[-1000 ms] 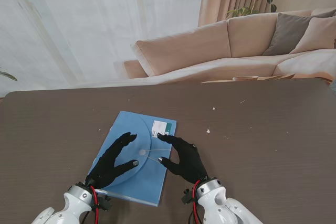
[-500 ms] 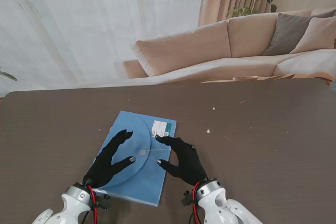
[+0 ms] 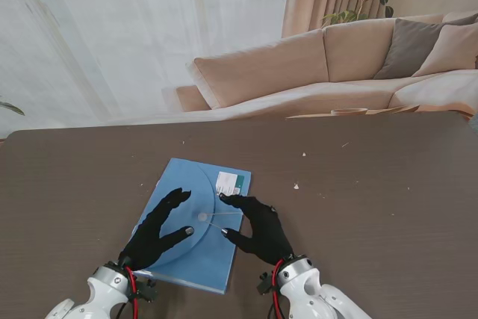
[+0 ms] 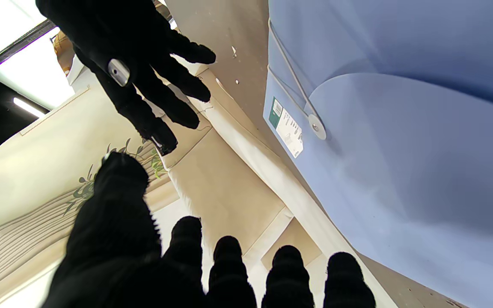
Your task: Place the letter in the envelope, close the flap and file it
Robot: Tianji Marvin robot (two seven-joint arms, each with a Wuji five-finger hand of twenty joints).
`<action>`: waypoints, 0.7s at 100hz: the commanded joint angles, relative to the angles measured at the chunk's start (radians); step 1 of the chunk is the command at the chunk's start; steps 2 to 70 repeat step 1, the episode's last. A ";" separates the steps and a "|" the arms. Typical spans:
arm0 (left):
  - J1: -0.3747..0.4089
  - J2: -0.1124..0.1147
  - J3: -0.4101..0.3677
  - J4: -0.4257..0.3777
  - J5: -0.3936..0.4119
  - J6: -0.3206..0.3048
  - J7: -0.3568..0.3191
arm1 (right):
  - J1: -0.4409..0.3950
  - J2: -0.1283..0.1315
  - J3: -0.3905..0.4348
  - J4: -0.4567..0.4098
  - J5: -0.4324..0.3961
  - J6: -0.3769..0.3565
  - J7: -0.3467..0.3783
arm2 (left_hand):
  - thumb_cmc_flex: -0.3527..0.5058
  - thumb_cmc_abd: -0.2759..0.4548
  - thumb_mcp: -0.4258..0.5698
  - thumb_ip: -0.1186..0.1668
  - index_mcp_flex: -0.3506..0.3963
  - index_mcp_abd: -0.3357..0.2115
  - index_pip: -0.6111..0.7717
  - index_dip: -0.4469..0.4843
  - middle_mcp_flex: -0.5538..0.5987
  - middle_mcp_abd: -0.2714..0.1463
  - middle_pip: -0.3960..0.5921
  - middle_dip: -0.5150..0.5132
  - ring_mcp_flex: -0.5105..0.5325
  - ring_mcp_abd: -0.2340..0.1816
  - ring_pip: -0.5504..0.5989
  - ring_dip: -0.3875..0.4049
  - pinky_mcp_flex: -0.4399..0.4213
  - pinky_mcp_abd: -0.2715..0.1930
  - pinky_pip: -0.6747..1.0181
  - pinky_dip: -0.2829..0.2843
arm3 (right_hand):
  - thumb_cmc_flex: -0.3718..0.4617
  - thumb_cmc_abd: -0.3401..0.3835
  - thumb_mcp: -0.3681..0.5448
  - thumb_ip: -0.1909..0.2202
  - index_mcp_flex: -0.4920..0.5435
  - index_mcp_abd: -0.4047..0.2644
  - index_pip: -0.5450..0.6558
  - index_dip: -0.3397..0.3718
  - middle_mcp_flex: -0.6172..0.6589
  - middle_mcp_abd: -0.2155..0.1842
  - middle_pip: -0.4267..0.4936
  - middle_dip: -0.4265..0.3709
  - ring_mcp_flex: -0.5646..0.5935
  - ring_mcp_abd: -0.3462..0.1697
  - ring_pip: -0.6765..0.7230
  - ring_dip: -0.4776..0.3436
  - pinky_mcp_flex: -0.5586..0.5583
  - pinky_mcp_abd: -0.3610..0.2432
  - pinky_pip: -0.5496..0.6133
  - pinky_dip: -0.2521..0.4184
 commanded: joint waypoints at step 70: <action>0.015 -0.003 0.001 -0.011 0.000 -0.002 -0.018 | -0.008 -0.004 -0.004 -0.006 -0.003 0.002 0.010 | 0.015 0.039 -0.014 0.014 -0.033 -0.004 0.010 -0.009 -0.020 -0.012 -0.019 -0.015 -0.018 -0.042 -0.021 -0.019 0.000 -0.047 -0.020 -0.018 | 0.016 0.020 -0.019 0.018 -0.024 -0.040 -0.005 -0.012 -0.031 -0.028 -0.017 -0.008 -0.020 -0.046 -0.014 -0.016 -0.017 -0.028 -0.012 -0.003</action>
